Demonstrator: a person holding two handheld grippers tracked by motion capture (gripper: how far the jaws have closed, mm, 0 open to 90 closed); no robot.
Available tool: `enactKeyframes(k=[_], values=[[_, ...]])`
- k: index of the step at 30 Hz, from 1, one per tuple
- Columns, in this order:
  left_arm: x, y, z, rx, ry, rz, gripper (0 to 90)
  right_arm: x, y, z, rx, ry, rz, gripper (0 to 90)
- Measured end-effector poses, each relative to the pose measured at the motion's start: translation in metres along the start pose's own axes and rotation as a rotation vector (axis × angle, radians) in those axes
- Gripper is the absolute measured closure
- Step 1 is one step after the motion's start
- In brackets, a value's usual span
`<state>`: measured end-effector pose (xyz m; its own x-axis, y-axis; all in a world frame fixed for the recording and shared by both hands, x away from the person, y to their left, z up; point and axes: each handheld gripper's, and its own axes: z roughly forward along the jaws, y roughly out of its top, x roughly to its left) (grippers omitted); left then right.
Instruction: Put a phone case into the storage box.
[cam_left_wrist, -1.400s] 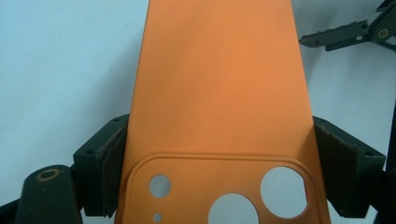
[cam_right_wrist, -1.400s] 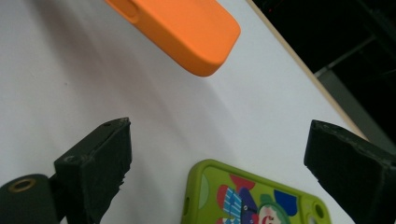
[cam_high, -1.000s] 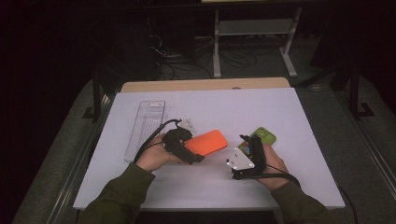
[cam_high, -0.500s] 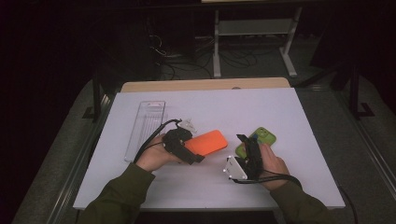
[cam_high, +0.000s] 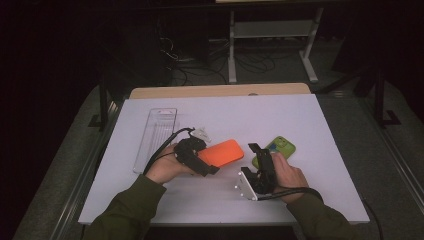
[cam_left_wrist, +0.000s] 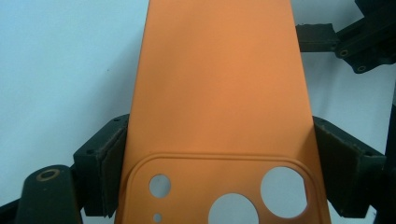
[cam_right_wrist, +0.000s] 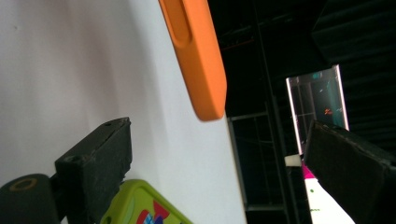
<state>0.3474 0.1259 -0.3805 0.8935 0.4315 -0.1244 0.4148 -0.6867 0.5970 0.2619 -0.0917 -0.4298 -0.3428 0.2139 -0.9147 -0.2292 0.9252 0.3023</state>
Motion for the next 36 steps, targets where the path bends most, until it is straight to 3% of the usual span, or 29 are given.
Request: enactKeyframes(k=[5,17,21,25,27,32,36], values=[[-0.001,0.000,0.001,0.005,-0.002,0.002,15.4,0.001,0.005,0.003,-0.013,-0.024,-0.061,7.3],[-0.001,0.001,0.000,-0.001,0.002,-0.005,15.4,0.006,0.023,0.012,-0.056,-0.072,-0.125,9.5],[0.002,0.001,-0.001,0.011,0.005,0.018,15.4,0.007,0.029,0.016,-0.063,-0.085,-0.156,9.8],[0.002,0.001,-0.001,-0.001,0.009,0.005,15.4,0.010,0.034,0.020,-0.066,-0.099,-0.170,9.8],[0.001,0.000,-0.001,-0.002,0.005,-0.007,15.4,0.012,0.036,0.018,-0.069,-0.096,-0.181,13.5],[0.002,0.001,-0.002,0.018,0.010,0.013,15.4,0.018,0.038,0.015,-0.079,-0.093,-0.215,28.0],[0.001,0.001,-0.001,0.017,0.008,0.012,15.4,0.020,0.039,0.014,-0.071,-0.051,-0.226,39.5]])
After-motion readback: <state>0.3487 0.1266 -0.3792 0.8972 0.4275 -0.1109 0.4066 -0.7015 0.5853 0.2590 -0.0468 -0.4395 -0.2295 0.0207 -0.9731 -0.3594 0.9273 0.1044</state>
